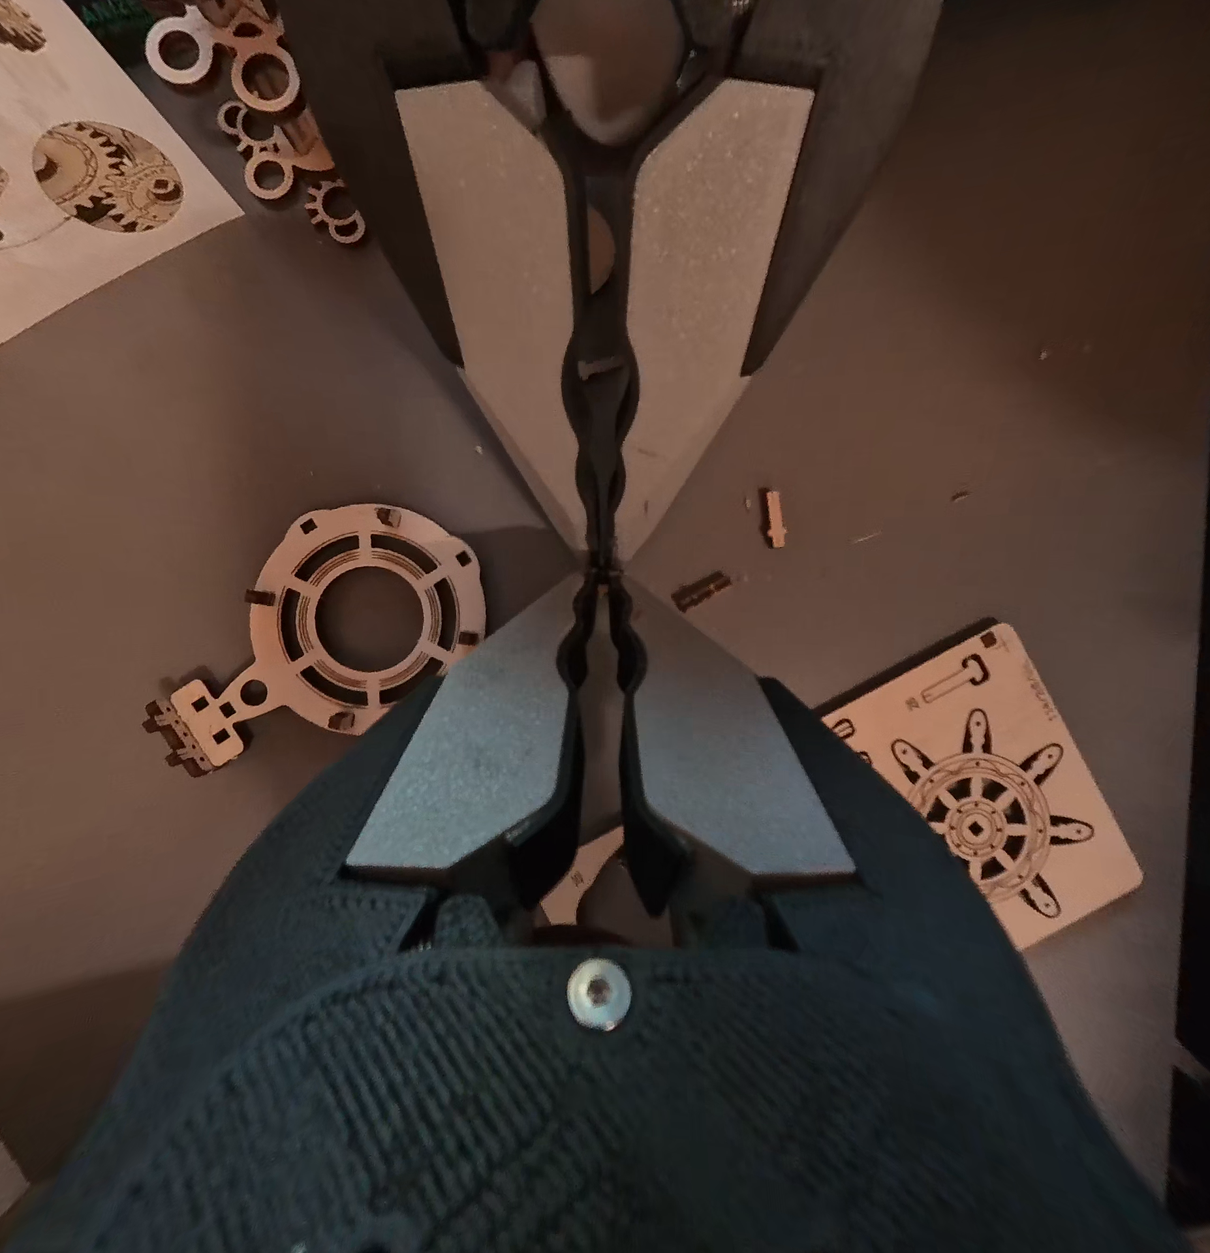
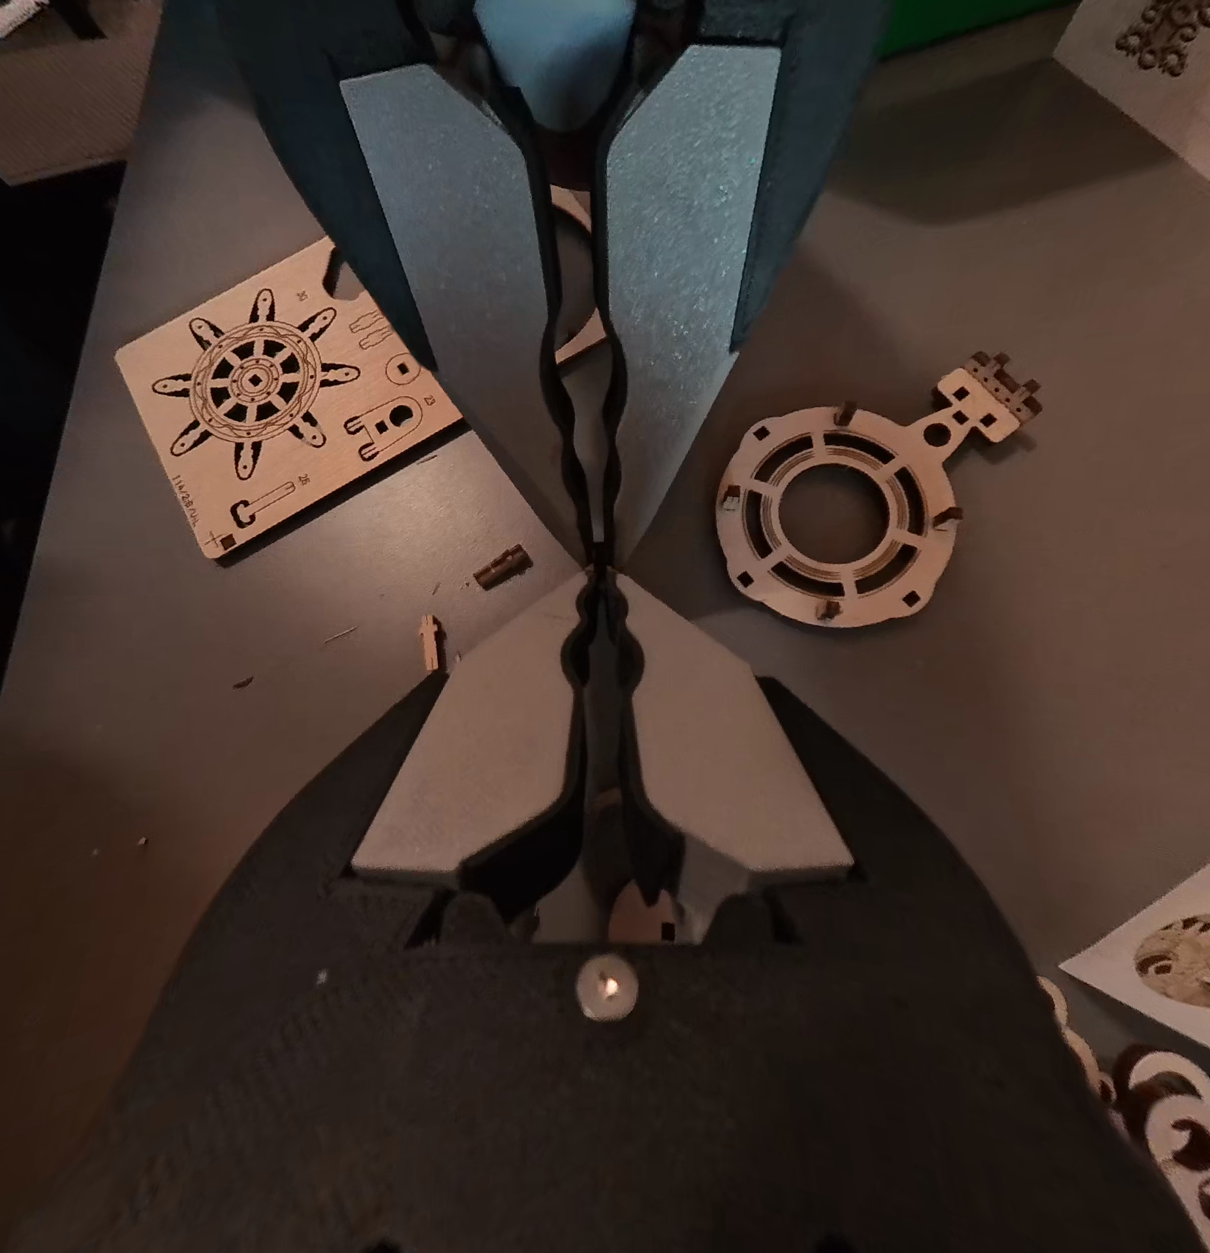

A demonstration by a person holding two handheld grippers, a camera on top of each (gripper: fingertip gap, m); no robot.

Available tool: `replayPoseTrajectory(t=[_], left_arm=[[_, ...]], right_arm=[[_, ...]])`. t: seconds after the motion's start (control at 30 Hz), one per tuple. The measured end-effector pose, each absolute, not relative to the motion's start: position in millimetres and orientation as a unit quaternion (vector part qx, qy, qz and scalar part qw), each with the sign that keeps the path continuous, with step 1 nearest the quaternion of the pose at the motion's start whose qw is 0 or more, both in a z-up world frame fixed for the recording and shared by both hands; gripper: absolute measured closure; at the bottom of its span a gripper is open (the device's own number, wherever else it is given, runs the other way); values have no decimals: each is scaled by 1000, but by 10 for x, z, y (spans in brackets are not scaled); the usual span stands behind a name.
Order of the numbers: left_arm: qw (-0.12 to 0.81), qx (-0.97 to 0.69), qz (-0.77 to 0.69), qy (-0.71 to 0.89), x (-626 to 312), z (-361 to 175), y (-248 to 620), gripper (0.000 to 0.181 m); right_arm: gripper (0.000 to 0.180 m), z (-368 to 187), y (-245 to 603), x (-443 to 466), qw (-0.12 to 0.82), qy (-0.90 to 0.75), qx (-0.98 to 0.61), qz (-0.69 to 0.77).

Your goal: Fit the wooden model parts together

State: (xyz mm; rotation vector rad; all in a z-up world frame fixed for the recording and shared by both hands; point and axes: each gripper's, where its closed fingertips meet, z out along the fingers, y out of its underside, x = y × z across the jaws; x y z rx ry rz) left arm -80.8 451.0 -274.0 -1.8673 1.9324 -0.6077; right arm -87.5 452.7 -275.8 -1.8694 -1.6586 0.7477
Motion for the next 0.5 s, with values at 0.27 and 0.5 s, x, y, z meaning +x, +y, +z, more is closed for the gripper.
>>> replayPoseTrajectory(t=[0.27, 0.5], left_arm=[[187, -664, -211, 692, -809, -2740, 4510, 180], [188, -668, -212, 688, -808, -2741, 4510, 180]], right_arm=[[180, -2647, 4557, -846, 282, -604, -689, 285], [180, -2730, 4531, -874, 270, -612, -692, 273]])
